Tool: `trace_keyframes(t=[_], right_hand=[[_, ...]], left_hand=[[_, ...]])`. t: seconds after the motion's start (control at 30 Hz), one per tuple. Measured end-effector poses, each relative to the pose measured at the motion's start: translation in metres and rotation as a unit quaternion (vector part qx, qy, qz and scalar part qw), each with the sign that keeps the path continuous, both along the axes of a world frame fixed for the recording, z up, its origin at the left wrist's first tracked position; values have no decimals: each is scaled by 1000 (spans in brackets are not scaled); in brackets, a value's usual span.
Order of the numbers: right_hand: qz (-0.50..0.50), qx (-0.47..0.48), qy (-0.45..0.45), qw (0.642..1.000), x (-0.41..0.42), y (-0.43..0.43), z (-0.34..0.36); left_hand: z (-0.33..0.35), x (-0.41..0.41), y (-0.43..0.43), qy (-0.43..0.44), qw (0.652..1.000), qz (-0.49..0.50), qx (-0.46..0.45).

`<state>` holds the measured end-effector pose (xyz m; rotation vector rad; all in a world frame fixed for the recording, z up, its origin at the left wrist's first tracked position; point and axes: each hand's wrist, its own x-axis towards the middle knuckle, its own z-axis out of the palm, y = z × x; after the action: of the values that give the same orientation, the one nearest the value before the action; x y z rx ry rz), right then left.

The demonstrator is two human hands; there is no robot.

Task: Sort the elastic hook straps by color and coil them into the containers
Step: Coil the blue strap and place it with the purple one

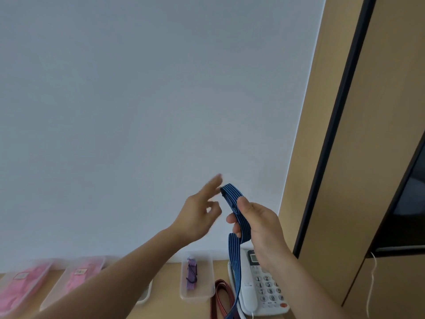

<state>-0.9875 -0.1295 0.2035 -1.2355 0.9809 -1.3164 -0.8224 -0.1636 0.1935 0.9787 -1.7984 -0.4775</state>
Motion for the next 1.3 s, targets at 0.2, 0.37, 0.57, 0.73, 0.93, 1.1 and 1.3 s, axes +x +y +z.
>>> trace_keyframes(t=[0.2,0.37,0.57,0.73,0.93,1.1,1.3], right_hand=[[-34,-53,32,998,5,-4,2],[-32,-50,61,996,2,-11,11],[11,-45,127,991,-3,-13,17],[36,-51,145,988,-9,-10,26],[43,-110,56,991,-12,-6,39],[77,-93,120,985,-19,-9,40],[-40,-101,331,938,-24,-15,24]], left_hand=[[31,-5,8,184,916,-190,301],[42,-12,2,264,919,-171,240],[58,-12,-5,331,908,-131,220],[77,-9,-12,394,867,-161,258],[93,-16,-17,409,842,-189,296],[94,-15,-25,406,861,-157,264],[96,-12,-28,402,868,-162,241]])
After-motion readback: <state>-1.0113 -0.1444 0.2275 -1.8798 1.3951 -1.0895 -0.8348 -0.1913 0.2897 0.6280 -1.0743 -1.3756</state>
